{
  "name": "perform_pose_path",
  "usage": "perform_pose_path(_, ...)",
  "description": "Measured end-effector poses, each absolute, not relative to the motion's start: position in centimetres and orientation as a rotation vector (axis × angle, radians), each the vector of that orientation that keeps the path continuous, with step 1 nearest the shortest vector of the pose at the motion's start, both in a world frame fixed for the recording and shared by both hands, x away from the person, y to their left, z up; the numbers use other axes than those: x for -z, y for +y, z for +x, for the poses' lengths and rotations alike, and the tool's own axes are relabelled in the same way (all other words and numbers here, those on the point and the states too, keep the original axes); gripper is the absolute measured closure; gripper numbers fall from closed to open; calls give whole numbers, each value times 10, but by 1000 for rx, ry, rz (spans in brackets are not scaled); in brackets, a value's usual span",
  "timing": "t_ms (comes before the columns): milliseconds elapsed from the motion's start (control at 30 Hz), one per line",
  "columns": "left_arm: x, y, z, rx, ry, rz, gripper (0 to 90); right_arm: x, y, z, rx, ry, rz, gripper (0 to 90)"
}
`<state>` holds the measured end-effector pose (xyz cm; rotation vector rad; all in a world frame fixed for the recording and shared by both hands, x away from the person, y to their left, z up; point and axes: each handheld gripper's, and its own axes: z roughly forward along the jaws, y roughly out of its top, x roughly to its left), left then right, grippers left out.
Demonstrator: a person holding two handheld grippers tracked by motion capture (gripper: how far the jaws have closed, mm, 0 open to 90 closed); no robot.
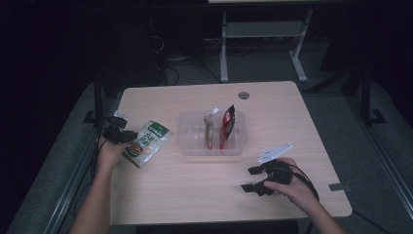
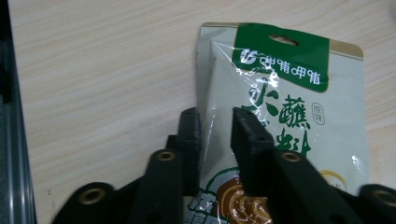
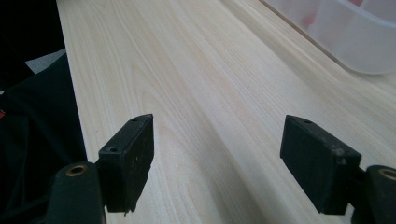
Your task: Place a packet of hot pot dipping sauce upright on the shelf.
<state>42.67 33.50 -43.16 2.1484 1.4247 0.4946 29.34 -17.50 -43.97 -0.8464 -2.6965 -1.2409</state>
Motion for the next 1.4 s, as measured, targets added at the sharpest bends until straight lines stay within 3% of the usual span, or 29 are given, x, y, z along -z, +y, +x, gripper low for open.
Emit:
perform_pose_path(267,442,337,430,-422,1411,2157,652,439,-174,293,1242,-2693,-846,257)
perform_pose_path(367,444,336,431,-418,1391,2173,683,439,-174,293,1241,-2697,-846,257)
perform_pose_path(533,446,335,431,-427,1361,2194,845,439,-174,293,1243,-2696,-844,257)
perform_pose_path(633,445,335,430,-426,1333,2219,892,439,-175,293,1244,-2694,-846,258)
perform_pose_path(1100,437,341,399,-201,1178,2285,900,438,-176,294,1251,-2696,-849,257)
perform_pose_path(1400,434,326,374,-174,1100,2331,900,437,-176,295,1257,-2705,-852,259)
